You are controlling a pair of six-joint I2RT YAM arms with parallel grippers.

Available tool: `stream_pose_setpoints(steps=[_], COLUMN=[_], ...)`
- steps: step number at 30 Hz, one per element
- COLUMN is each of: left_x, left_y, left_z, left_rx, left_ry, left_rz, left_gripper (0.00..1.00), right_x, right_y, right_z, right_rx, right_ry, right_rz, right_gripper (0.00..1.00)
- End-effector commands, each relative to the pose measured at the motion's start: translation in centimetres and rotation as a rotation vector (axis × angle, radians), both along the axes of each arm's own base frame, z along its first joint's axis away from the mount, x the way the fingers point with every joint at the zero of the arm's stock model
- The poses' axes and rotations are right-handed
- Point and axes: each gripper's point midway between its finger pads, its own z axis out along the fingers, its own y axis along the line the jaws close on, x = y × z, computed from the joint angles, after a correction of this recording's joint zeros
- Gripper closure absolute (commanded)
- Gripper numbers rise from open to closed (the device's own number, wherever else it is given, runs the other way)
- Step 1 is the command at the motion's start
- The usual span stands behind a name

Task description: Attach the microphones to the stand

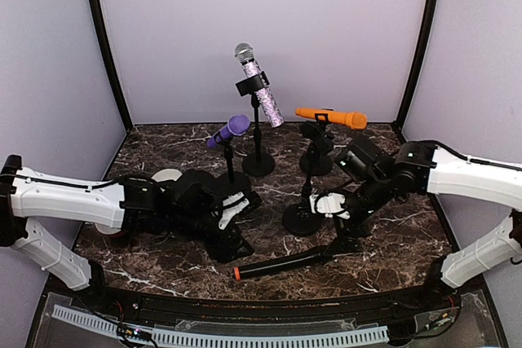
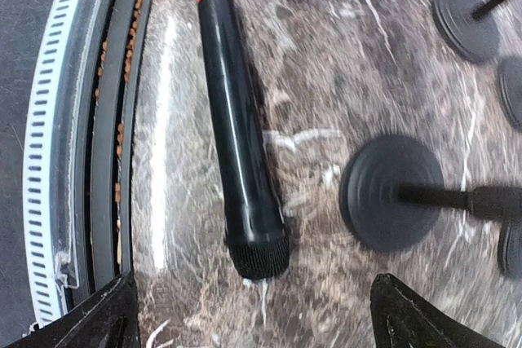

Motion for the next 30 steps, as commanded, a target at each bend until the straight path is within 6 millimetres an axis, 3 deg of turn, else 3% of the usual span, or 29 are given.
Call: stream_pose_setpoints(steps=[1, 5, 12, 21, 30], left_x=[-2.1, -2.7, -3.4, -2.5, -1.6], left_y=[-1.6, -3.2, -4.4, -4.2, -3.8], left_z=[-0.8, -2.7, -6.2, -8.9, -10.1], left_rx=[0.076, 0.183, 0.366, 0.492, 0.538], left_ry=[0.082, 0.122, 0.146, 0.133, 0.087], left_rz=[-0.149, -0.235, -0.304, -0.317, -0.295], left_gripper=[0.37, 0.37, 0.37, 0.42, 0.45], right_x=[0.3, 1.0, 2.2, 2.4, 2.3], right_y=[-3.8, -6.3, -8.1, -8.5, -8.3], right_z=[-0.3, -1.1, -1.0, -1.0, -1.2], right_rx=[0.010, 0.028, 0.078, 0.101, 0.111], right_ry=[-0.001, -0.035, -0.083, -0.107, -0.097], right_rz=[-0.103, -0.197, -0.294, -0.302, -0.295], right_gripper=[0.00, 0.00, 0.02, 0.05, 0.06])
